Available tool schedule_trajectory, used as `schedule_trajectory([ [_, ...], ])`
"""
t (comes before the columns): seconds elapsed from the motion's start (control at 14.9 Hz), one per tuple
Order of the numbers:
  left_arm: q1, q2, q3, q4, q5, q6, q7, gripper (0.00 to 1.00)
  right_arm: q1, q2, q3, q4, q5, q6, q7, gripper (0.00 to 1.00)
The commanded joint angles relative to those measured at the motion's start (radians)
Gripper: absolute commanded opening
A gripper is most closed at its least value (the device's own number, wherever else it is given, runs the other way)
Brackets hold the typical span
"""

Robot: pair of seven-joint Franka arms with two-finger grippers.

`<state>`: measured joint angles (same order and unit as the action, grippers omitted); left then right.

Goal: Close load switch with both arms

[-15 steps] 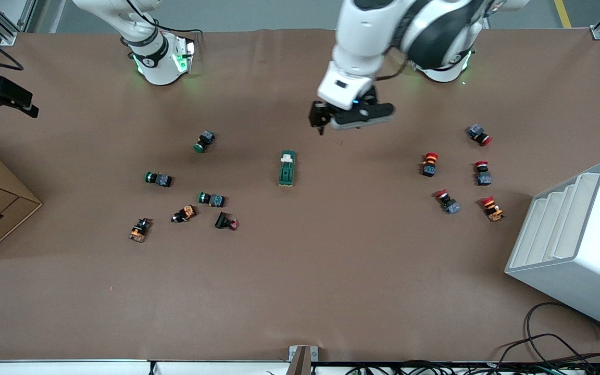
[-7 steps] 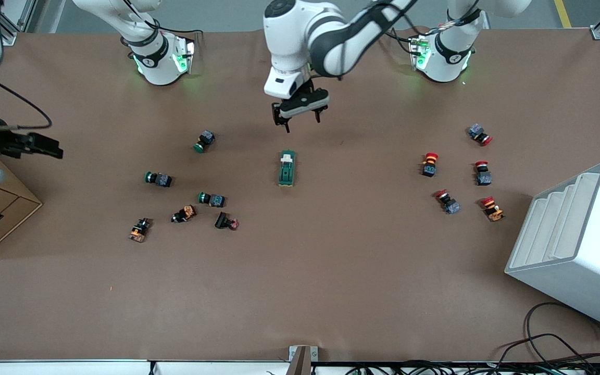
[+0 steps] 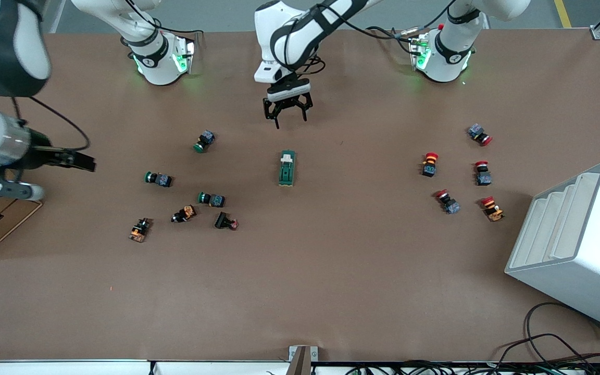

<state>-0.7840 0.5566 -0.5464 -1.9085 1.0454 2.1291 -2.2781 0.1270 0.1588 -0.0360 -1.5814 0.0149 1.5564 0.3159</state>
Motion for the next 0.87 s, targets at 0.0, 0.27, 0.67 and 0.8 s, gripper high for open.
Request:
schedule_trajectory([
  [0.0,-0.033,0.011,0.002,-0.023,0.094,0.008,-0.081,0.96,0.074,0.031,-0.004,0.004,0.026,0.028,0.167,1.0],
  [0.27,-0.047,0.08,0.003,-0.038,0.318,-0.027,-0.184,0.93,0.14,0.091,-0.004,-0.003,0.075,0.115,0.342,1.0],
  [0.67,-0.078,0.201,0.01,-0.044,0.592,-0.185,-0.336,0.93,0.278,0.177,-0.004,-0.017,0.077,0.272,0.581,1.0],
  [0.8,-0.077,0.23,0.011,-0.041,0.66,-0.23,-0.331,0.93,0.305,0.218,-0.004,-0.019,0.086,0.295,0.624,1.0],
])
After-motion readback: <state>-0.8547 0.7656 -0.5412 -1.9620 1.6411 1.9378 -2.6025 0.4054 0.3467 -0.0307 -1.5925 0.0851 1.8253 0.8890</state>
